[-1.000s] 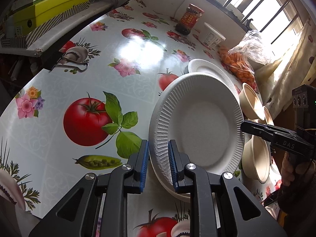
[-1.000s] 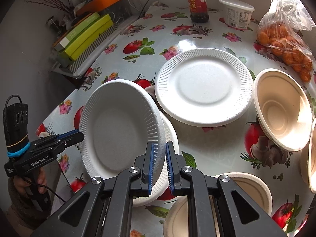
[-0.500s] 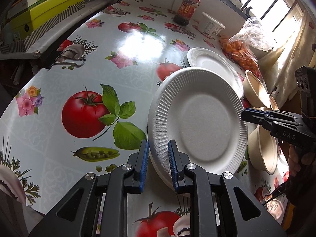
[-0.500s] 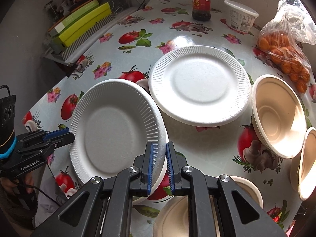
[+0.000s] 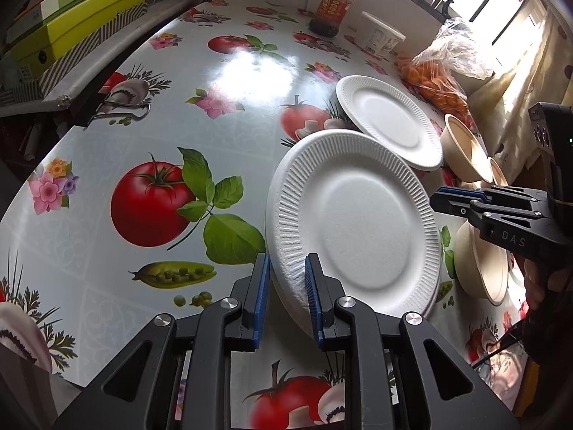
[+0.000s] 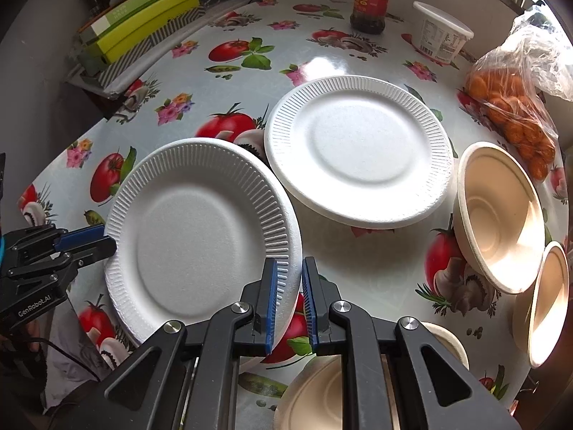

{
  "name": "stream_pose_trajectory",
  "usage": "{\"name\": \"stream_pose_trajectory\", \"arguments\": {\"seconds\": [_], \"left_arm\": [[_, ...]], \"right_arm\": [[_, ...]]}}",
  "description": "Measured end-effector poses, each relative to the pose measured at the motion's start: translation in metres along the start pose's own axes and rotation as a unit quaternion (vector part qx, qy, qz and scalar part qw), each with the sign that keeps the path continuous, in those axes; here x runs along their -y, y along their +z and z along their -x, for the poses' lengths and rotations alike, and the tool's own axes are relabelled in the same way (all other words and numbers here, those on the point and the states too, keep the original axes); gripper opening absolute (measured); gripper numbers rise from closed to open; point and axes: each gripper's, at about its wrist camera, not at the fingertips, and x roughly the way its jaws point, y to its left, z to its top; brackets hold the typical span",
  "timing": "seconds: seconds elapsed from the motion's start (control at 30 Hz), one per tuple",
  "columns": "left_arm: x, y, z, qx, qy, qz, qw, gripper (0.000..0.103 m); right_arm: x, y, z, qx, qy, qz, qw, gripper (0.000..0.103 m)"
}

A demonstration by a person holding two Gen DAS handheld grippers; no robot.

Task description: Organize plates and bowls

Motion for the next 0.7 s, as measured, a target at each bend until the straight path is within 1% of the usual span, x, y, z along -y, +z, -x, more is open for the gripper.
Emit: {"name": "stream_pose_trajectory", "arguments": {"seconds": [0.1, 0.13, 0.23, 0.27, 0.37, 0.53, 0.7], "left_arm": [[0.001, 0.000, 0.002, 0.001, -0.002, -0.003, 1.0000, 0.025], [0.001, 0.000, 0.003, 0.002, -0.002, -0.003, 1.0000, 0.028], [-0.004, -0.001, 0.008, 0.009, -0.007, 0.008, 0.9999, 0.038], [-0.007, -0.001, 0.009, 0.009, -0.009, 0.016, 0.9998, 0.040], [-0.018, -0.003, 0.005, -0.002, -0.026, 0.043, 0.9987, 0.040], [-0.024, -0.012, -0.002, -0.022, -0.070, 0.069, 0.9949, 0.040], [-0.026, -0.016, -0.002, -0.028, -0.079, 0.076, 0.9936, 0.040]], "right_arm": [[-0.001, 0.000, 0.000, -0.001, 0.002, 0.001, 1.000, 0.016], [-0.001, 0.001, 0.000, -0.001, 0.004, 0.000, 1.000, 0.017], [0.000, 0.002, 0.000, 0.002, 0.005, -0.007, 1.000, 0.023], [0.002, 0.002, -0.001, 0.001, 0.005, -0.011, 1.000, 0.026], [0.005, 0.004, -0.004, -0.003, 0.010, -0.018, 1.000, 0.028], [0.003, 0.008, -0.010, -0.012, 0.026, -0.024, 0.999, 0.028], [0.006, 0.011, -0.017, -0.021, 0.028, -0.037, 0.999, 0.028]]}}
